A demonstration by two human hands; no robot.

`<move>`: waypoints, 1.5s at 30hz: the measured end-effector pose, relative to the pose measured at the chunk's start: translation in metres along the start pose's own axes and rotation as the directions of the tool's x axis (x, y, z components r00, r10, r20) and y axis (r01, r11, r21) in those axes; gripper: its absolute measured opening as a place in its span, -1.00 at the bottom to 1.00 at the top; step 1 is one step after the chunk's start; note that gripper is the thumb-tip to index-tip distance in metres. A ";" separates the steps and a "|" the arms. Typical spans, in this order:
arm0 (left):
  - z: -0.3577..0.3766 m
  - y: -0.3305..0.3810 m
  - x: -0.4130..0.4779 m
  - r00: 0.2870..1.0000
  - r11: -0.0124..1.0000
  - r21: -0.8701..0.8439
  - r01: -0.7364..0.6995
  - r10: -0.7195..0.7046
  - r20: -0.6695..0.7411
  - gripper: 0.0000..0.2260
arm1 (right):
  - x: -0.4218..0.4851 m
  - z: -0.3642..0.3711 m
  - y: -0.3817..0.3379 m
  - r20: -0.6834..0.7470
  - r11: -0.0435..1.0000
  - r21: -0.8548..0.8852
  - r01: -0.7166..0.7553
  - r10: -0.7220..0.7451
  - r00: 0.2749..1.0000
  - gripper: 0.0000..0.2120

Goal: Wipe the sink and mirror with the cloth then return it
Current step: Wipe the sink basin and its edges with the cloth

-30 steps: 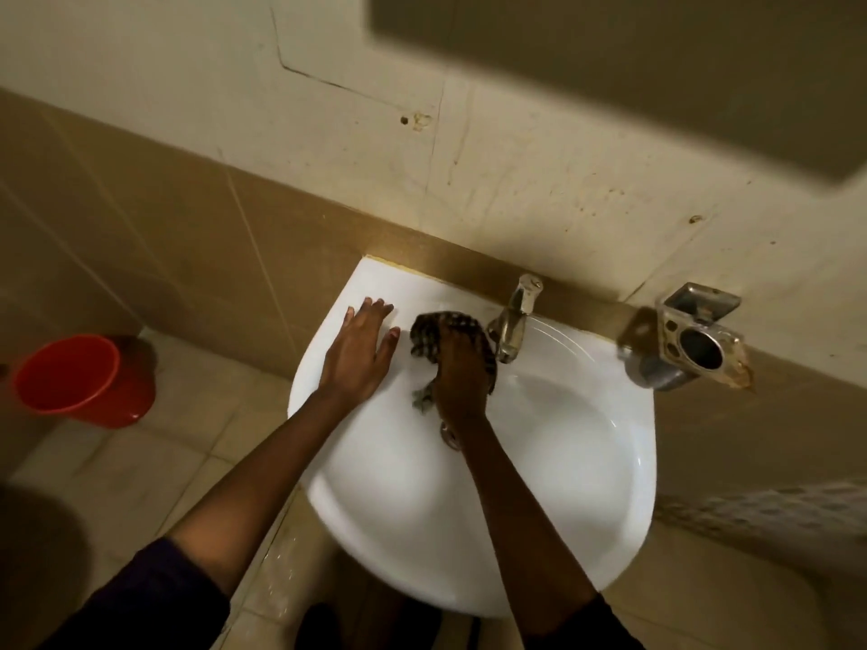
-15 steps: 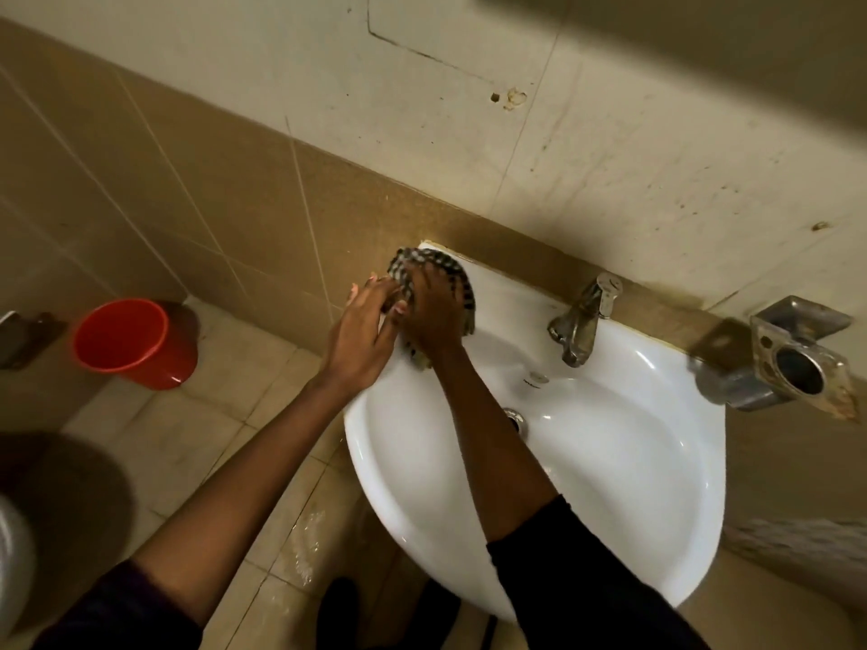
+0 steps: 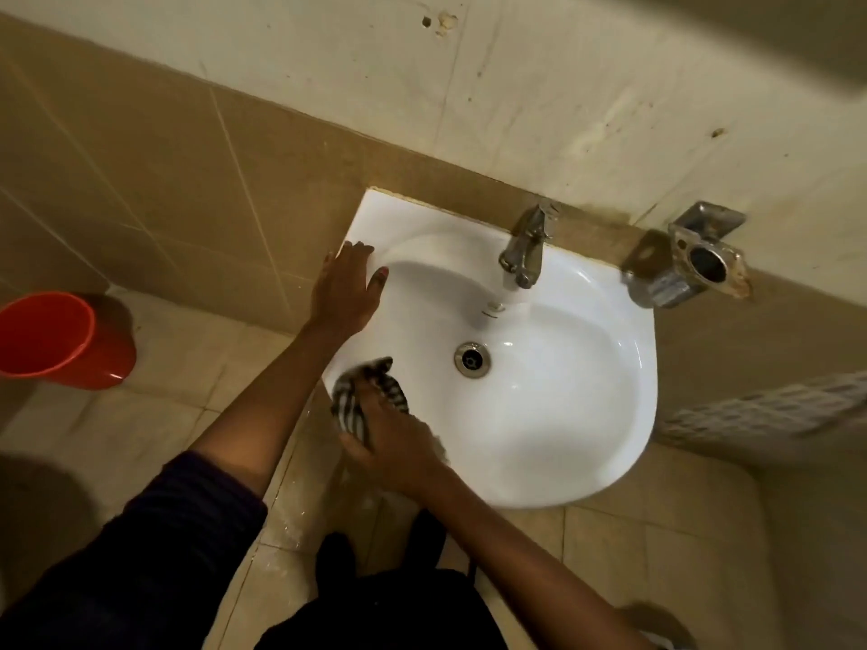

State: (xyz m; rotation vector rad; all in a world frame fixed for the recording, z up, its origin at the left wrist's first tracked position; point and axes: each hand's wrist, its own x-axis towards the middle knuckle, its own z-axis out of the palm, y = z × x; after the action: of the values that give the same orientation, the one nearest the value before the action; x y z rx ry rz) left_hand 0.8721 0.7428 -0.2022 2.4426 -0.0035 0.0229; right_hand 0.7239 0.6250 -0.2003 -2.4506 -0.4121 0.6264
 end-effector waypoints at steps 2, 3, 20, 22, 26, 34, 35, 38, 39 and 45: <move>0.008 -0.006 -0.006 1.000 0.996 0.082 -0.018 0.017 0.018 -0.56 | -0.039 -0.007 0.025 0.100 0.993 -0.104 -0.059 0.069 0.993 -0.36; 0.011 -0.009 -0.010 1.000 0.996 0.089 -0.028 0.027 0.010 -0.55 | -0.050 -0.008 0.034 0.120 0.980 -0.179 -0.090 0.112 0.986 -0.36; 0.033 0.013 -0.100 0.990 0.983 0.118 -0.139 0.135 0.048 -0.67 | -0.114 -0.093 0.176 0.138 0.865 -0.482 -0.137 0.230 0.963 -0.52; 0.033 0.017 -0.106 0.985 0.979 0.119 -0.166 0.158 0.069 -0.59 | -0.108 -0.137 0.218 0.134 0.649 -0.747 -0.141 0.355 0.925 -0.51; 0.028 0.016 -0.102 0.981 0.980 0.070 -0.187 0.183 0.058 -0.60 | -0.088 -0.148 0.229 0.067 0.499 -0.846 -0.188 0.448 0.892 -0.52; 0.028 0.010 -0.106 0.921 0.921 -0.007 -0.389 0.389 -0.004 -0.43 | -0.059 -0.032 0.086 0.381 0.991 -0.084 -0.105 0.129 0.915 -0.52; 0.028 0.009 -0.106 0.916 0.916 -0.024 -0.401 0.401 -0.006 -0.41 | -0.058 -0.030 0.086 0.392 0.989 -0.063 -0.133 0.147 0.908 -0.50; 0.029 0.009 -0.106 0.925 0.924 -0.062 -0.377 0.380 0.032 -0.42 | -0.071 -0.061 0.130 0.469 0.967 -0.254 -0.020 0.141 0.872 -0.52; 0.029 0.009 -0.105 0.925 0.925 -0.064 -0.374 0.377 0.049 -0.46 | -0.075 -0.079 0.154 0.474 0.921 -0.387 0.049 0.153 0.867 -0.51; 0.026 0.012 -0.098 0.875 0.881 0.046 -0.471 0.460 0.150 -0.34 | -0.010 -0.209 0.261 0.314 0.131 -0.945 0.299 0.106 0.944 -0.48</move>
State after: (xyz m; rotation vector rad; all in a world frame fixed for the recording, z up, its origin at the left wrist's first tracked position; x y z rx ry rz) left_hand 0.7748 0.7166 -0.2165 2.4610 -0.6672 0.0728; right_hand 0.8626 0.3208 -0.2000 -3.5251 -1.6059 0.8386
